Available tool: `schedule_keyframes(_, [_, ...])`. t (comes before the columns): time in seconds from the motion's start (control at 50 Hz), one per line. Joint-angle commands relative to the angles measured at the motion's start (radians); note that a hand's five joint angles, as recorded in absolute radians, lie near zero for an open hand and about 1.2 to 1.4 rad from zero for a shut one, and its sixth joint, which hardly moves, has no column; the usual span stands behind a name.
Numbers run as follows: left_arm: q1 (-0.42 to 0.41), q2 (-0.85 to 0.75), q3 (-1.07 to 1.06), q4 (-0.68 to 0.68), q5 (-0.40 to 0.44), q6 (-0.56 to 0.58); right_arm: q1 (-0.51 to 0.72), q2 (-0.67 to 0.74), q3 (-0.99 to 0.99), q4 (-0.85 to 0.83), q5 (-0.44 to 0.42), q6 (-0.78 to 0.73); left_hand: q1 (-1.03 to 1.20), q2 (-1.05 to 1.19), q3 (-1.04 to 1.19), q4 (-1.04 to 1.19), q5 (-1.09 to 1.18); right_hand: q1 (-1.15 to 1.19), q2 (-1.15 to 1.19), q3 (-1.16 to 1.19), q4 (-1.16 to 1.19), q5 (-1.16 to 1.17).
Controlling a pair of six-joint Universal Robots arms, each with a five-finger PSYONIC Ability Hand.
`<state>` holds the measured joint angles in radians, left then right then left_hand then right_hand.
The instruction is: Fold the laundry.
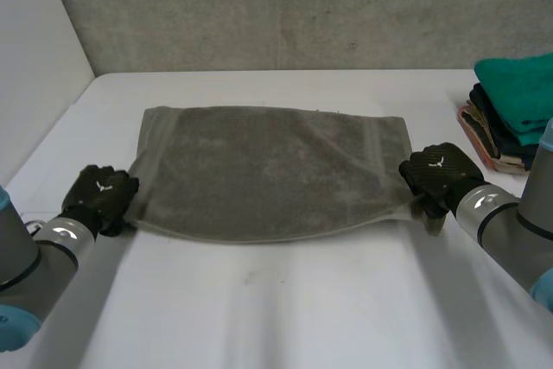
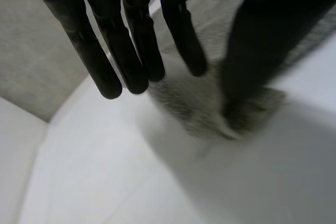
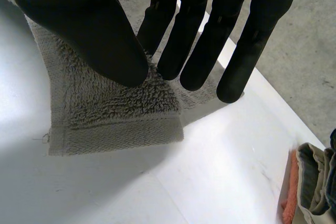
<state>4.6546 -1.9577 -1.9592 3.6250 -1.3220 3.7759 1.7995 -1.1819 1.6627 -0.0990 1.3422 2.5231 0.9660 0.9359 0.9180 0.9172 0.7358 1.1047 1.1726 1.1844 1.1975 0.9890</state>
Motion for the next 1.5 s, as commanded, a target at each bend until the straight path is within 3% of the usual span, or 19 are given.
schedule_keyframes(0.02, [0.035,0.006,0.028,-0.068,0.035,-0.030,-0.002,-0.008,-0.006,0.008,-0.001,-0.001,0.430,0.460,0.478,0.479,0.486,0.292,0.224,0.212,0.199,0.233])
schedule_keyframes(0.1, [0.053,0.086,0.034,-0.083,0.035,-0.057,-0.003,-0.057,-0.017,0.067,-0.001,-0.006,0.430,0.460,0.478,0.479,0.486,0.292,0.224,0.212,0.199,0.233])
schedule_keyframes(0.18, [0.056,0.259,0.017,-0.108,0.037,-0.100,-0.025,-0.172,-0.061,0.229,-0.005,-0.042,0.430,0.460,0.478,0.479,0.486,0.292,0.224,0.212,0.199,0.233])
schedule_keyframes(0.26, [0.056,0.498,-0.009,-0.213,0.041,-0.110,-0.070,-0.286,-0.109,0.387,-0.006,-0.114,0.430,0.460,0.478,0.479,0.486,0.292,0.224,0.212,0.199,0.233])
schedule_keyframes(0.4, [0.062,0.684,0.008,-0.362,0.096,-0.107,-0.124,-0.374,-0.190,0.576,-0.014,-0.242,0.430,0.460,0.478,0.479,0.486,0.292,0.224,0.212,0.199,0.233])
schedule_keyframes(0.48, [0.064,0.605,0.026,-0.382,0.112,-0.101,-0.120,-0.341,-0.208,0.608,-0.005,-0.259,0.430,0.460,0.478,0.479,0.486,0.292,0.224,0.212,0.199,0.233])
schedule_keyframes(0.56, [0.062,0.423,0.082,-0.385,0.109,-0.073,-0.103,-0.179,-0.231,0.608,0.012,-0.262,0.430,0.460,0.478,0.479,0.486,0.292,0.224,0.212,0.199,0.233])
schedule_keyframes(0.62, [0.046,0.245,0.158,-0.391,0.095,-0.007,-0.055,-0.030,-0.310,0.614,0.072,-0.259,0.430,0.460,0.478,0.479,0.486,0.292,0.224,0.212,0.199,0.233])
schedule_keyframes(0.68, [0.012,0.077,0.268,-0.401,0.046,0.068,-0.016,0.077,-0.400,0.614,0.155,-0.254,0.430,0.460,0.478,0.479,0.486,0.292,0.224,0.212,0.199,0.233])
schedule_keyframes(0.76, [-0.077,-0.039,0.390,-0.436,-0.048,0.087,0.011,0.156,-0.454,0.601,0.225,-0.241,0.430,0.460,0.478,0.479,0.486,0.292,0.224,0.212,0.199,0.233])
schedule_keyframes(0.82, [-0.112,-0.040,0.411,-0.447,-0.066,0.068,0.021,0.165,-0.440,0.538,0.223,-0.185,0.410,0.440,0.458,0.459,0.466,0.292,0.224,0.212,0.199,0.233])
schedule_keyframes(0.88, [-0.128,0.027,0.366,-0.448,-0.068,0.016,0.014,0.163,-0.399,0.452,0.213,-0.124,-0.497,-0.467,-0.449,-0.448,-0.441,0.292,0.224,0.212,0.199,0.233])
schedule_keyframes(1.04, [-0.135,0.268,0.107,-0.437,-0.060,-0.125,0.009,0.113,-0.288,0.343,0.172,-0.072,-0.453,-0.423,-0.405,-0.404,-0.397,0.292,0.224,0.212,0.199,0.233])
schedule_keyframes(1.14, [-0.137,0.359,-0.071,-0.399,-0.039,-0.125,0.008,0.104,-0.229,0.269,0.170,-0.072,-0.430,-0.399,-0.382,-0.381,-0.374,0.292,0.224,0.212,0.199,0.233])
schedule_keyframes(1.18, [-0.132,0.375,-0.140,-0.335,0.012,-0.121,0.008,0.094,-0.201,0.237,0.167,-0.072,-0.430,-0.399,-0.382,-0.381,-0.374,0.292,0.224,0.212,0.199,0.233])
schedule_keyframes(1.3, [-0.085,0.355,-0.225,-0.166,0.135,-0.101,0.008,0.076,-0.155,0.202,0.160,-0.073,-0.357,-0.326,-0.309,-0.308,-0.301,0.292,0.224,0.212,0.199,0.233])
schedule_keyframes(1.5, [-0.053,0.218,-0.210,-0.144,0.141,-0.059,0.008,0.074,-0.101,0.165,0.149,-0.075,-0.330,-0.300,-0.282,-0.281,-0.274,0.292,0.224,0.212,0.199,0.233])
